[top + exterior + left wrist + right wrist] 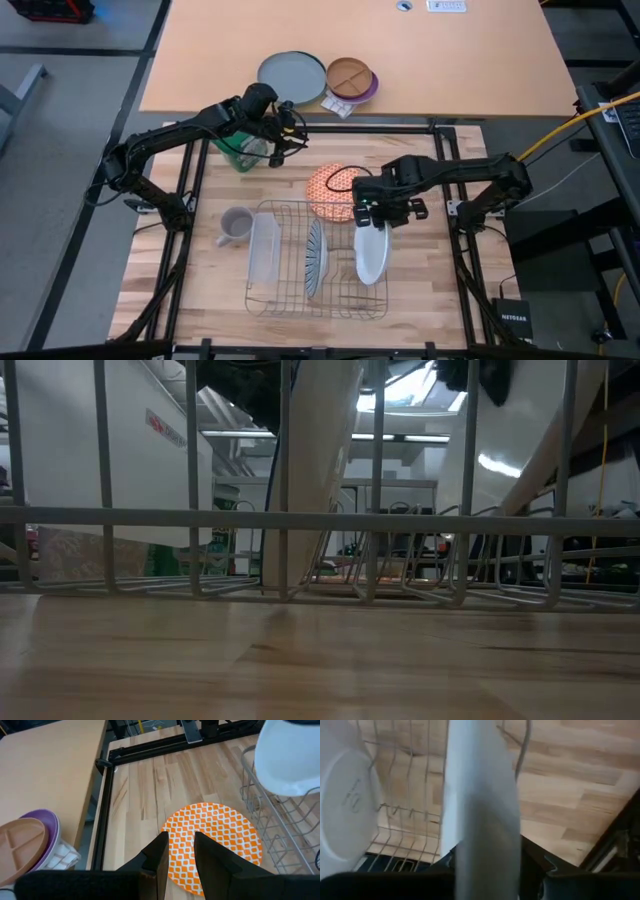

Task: Sort dishes
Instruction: Put the white plate in the dish rack

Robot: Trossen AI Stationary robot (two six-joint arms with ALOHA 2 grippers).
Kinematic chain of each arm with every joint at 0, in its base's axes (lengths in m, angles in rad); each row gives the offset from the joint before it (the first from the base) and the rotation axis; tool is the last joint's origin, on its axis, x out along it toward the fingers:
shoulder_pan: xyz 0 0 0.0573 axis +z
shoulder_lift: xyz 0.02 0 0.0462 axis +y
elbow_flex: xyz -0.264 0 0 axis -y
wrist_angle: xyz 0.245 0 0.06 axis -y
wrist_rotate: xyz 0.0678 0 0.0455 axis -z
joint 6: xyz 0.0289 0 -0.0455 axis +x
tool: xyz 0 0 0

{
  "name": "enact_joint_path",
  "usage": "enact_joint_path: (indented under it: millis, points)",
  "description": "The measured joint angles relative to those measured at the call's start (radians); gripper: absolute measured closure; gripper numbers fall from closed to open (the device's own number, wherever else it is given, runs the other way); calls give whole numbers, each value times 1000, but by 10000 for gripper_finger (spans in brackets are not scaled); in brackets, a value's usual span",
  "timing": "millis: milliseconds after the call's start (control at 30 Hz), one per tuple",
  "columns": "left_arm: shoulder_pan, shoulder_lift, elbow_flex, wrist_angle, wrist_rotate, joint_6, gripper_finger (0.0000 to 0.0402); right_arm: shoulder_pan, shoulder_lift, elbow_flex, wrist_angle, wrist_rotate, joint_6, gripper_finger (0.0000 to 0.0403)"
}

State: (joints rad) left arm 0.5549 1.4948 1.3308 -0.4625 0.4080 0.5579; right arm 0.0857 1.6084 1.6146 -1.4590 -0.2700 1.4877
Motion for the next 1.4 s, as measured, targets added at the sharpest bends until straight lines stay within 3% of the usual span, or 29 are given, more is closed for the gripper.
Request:
enact_joint_path:
  millis: [300, 767, 1400]
  points:
    - [0, 0, 0, 0, 0, 0, 320, -1, -6, 0, 138, -45, 4, 287]
    - [0, 0, 0, -1, 0, 0, 320, 0, -7, 1, 150, -227, 65, 286]
    - [0, 0, 0, -2, 0, 0, 320, 0, -5, -11, 175, -199, 53, 285]
